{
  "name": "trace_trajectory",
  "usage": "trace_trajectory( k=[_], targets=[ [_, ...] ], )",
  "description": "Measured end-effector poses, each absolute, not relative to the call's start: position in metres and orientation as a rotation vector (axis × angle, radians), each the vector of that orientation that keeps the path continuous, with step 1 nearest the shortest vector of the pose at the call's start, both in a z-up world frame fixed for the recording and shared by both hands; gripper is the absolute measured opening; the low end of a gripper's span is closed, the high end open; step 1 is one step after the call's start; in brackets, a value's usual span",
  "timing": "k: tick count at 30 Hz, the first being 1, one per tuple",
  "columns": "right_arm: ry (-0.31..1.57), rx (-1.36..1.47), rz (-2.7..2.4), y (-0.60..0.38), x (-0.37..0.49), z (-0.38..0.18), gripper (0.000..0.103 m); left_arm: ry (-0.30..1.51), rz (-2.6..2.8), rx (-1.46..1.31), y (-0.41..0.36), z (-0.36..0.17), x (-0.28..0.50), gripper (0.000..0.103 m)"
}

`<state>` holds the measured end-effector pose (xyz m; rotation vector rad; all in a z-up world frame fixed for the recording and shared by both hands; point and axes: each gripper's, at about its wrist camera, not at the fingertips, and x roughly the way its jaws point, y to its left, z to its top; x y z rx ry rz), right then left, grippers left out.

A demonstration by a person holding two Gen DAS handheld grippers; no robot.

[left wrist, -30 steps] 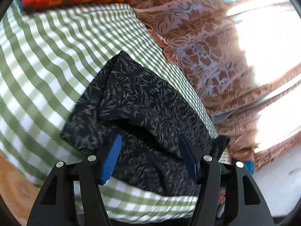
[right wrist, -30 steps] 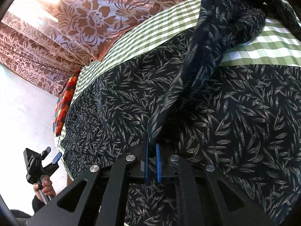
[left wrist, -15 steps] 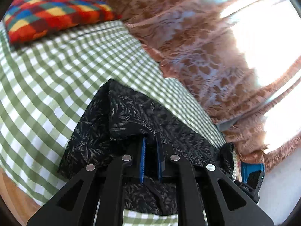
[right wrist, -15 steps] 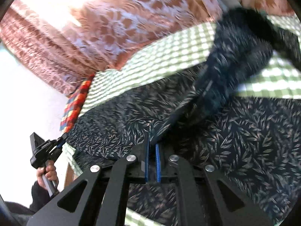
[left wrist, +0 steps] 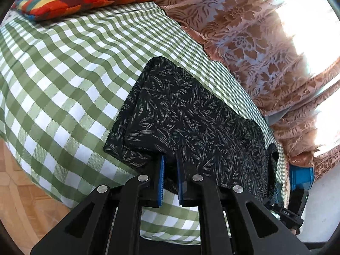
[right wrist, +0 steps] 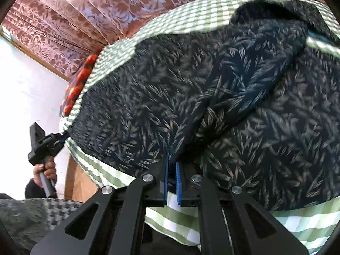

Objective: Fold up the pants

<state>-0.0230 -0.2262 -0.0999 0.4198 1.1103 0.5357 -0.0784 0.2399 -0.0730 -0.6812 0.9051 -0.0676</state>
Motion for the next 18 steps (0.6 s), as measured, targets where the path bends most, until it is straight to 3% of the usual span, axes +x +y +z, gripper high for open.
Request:
trace_trajectory(
  k=[7,12,18],
  targets=[
    [1.070,0.428,0.561,-0.234,-0.026,-0.085,0.005,0.883,-0.073,-0.657,0.238,-0.068,-0.096,0.009],
    [1.112,0.421,0.546,-0.228,-0.022,-0.107,0.005,0.961,-0.025,-0.648,0.234,-0.089,-0.083,0.009],
    [1.101,0.410,0.554,-0.227,-0.019,-0.108,0.005,0.863,0.007,-0.771,0.259,-0.076,-0.097,0.027]
  ],
)
